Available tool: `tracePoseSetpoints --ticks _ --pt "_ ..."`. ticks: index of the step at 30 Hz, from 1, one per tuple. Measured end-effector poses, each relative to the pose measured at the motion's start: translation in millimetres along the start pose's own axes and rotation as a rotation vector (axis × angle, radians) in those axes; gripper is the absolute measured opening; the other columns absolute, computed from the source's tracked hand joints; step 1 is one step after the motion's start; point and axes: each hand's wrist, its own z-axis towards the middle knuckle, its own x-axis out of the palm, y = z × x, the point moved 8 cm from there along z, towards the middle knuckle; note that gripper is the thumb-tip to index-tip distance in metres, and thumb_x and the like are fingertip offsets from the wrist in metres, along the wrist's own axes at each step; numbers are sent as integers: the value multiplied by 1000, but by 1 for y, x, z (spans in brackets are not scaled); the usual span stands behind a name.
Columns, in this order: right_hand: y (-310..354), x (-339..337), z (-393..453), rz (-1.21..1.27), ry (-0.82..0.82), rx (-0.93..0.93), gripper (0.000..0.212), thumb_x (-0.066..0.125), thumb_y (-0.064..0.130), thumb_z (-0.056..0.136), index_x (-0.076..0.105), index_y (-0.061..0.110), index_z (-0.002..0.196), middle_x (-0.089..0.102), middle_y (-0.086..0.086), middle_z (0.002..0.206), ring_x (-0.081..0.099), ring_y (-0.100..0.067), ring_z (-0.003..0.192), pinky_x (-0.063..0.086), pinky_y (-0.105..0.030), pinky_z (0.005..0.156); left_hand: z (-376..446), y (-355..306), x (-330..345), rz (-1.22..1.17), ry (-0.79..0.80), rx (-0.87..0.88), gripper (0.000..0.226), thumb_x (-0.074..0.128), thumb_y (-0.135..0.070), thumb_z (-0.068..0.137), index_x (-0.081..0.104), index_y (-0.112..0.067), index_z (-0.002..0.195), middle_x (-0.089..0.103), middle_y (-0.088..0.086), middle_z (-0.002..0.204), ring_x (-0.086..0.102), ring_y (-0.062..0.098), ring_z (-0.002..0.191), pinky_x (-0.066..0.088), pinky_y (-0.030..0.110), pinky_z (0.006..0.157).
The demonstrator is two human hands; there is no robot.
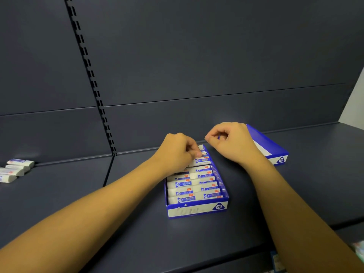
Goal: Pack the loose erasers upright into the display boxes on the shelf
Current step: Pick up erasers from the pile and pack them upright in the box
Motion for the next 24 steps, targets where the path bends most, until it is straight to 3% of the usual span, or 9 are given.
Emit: tracePoseSetpoints --ticks 5,8,11,18,24 --pt "-1 2 0 -1 22 6 4 71 21 91 74 18 90 62 17 74 56 16 71 39 1 57 -4 -8 0 168 -8 126 16 69 -31 93 73 -19 103 70 -6 99 58 7 96 41 16 76" --pt "-1 1 0 -3 8 1 5 71 19 91 74 18 87 61 18 70 57 12 68 40 0 58 -5 -14 -2 223 -18 169 14 69 -33 93 73 -22 101 67 -10 96 52 6 94 38 18 77" --pt "-1 0 0 -3 3 -1 5 72 19 90 74 18 87 61 18 69 57 11 69 40 -1 58 -5 -17 -1 247 26 190 19 72 -38 89 72 -23 100 67 -12 92 54 6 89 36 12 73" --pt "-5 3 1 -12 9 1 5 72 22 90 75 18 90 61 19 73 55 18 72 38 1 57 -7 -26 0 380 55 316 30 67 -43 92 74 -24 114 68 -8 108 50 6 100 49 26 86" --pt "-5 5 2 -2 5 -11 5 71 18 89 75 17 86 63 15 72 57 10 69 40 -3 59 -12 -30 2 466 49 430 34 62 -45 94 74 -23 117 66 -6 105 44 5 97 45 24 85"
